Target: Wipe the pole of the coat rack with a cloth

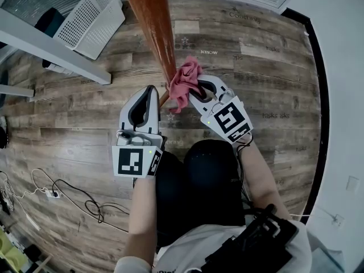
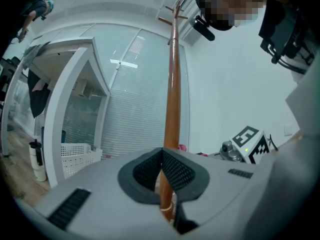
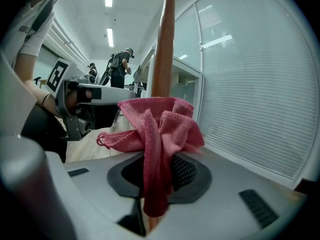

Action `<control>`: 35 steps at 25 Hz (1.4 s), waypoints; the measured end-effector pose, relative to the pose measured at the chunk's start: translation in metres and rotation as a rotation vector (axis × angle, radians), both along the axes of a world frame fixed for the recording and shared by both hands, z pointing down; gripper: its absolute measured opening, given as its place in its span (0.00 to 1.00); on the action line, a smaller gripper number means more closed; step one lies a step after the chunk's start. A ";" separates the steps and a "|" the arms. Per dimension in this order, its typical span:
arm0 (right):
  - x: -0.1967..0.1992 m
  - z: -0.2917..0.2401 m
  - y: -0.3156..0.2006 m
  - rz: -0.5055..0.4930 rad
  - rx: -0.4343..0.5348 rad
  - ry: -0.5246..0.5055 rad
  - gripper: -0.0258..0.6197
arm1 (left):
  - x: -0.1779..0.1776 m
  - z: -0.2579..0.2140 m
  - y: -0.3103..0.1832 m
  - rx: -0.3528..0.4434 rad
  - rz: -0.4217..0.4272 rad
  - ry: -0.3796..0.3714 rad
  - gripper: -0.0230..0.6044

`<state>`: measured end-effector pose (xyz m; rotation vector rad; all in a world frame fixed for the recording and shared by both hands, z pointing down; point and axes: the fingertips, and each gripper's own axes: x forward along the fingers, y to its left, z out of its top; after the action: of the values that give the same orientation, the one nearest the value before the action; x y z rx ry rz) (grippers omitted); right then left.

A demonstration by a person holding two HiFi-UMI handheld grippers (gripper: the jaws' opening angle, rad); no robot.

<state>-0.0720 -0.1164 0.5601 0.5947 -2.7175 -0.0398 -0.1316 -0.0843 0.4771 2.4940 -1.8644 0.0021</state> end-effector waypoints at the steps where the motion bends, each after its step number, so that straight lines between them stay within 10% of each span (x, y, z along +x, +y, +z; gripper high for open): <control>1: 0.000 0.003 0.000 0.000 -0.006 0.005 0.19 | 0.000 0.000 0.000 0.000 0.000 0.000 0.06; 35: -0.003 0.066 -0.002 0.008 -0.106 0.090 0.19 | 0.004 0.001 -0.001 -0.004 0.008 -0.014 0.06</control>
<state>-0.0748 -0.1184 0.6261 0.5586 -2.6118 0.0773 -0.1275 -0.0849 0.4781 2.5054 -1.8570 0.0231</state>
